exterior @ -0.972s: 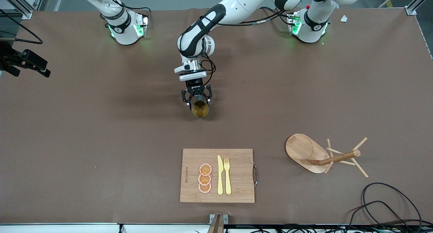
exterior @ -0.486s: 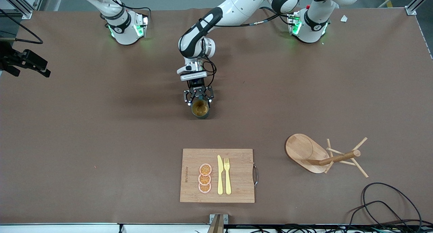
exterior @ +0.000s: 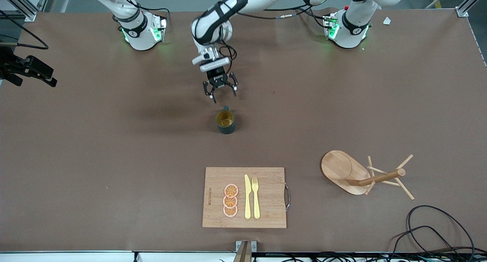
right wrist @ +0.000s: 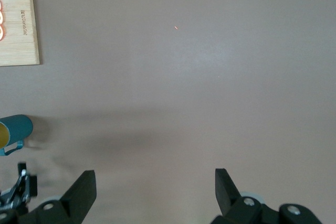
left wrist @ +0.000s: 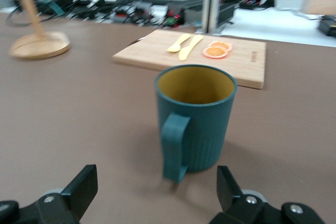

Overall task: Transfer cup from left to right arm and place
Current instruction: 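Raise the left gripper away while the right gripper reaches the mug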

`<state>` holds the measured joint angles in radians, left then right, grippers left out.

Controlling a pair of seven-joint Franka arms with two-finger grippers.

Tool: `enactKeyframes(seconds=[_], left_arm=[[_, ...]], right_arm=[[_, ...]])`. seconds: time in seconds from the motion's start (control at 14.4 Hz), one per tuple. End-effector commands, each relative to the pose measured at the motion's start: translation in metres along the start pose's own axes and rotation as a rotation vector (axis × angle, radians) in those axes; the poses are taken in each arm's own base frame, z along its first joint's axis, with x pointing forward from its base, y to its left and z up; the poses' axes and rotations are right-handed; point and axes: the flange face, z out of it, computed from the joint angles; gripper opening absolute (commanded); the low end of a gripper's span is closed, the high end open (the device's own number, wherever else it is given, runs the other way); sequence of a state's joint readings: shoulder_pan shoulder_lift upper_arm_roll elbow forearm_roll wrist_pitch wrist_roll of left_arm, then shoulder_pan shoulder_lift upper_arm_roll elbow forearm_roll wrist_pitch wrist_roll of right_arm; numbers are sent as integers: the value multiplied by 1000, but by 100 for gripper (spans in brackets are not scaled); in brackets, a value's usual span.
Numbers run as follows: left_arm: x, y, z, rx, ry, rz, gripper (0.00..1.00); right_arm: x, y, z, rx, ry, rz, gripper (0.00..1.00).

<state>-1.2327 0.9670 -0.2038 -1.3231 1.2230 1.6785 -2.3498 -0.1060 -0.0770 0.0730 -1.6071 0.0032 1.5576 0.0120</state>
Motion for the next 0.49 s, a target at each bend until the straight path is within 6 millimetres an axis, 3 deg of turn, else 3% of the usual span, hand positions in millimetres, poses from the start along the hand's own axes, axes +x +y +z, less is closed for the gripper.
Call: enactKeyframes(seconds=[0.0,0.14,0.21,0.35,0.42], left_arm=[[41,-1,-34,61,-99,-63,100],[83,3,-63,82,-177,-116,100],[115,3,-79,104,-244,-149,100],[205,3,-83,146,-364,-212,100],[260,-3,-83,166,-440,-223,100]], right_arm=[[-3,-1,-3,10,3,-5,100],[-3,0,-3,10,3,-5,100],[-3,0,-3,10,3,-4,100],[-3,-2,-2,10,0,-7,100],[-3,-5,0,9,-5,-11,100]])
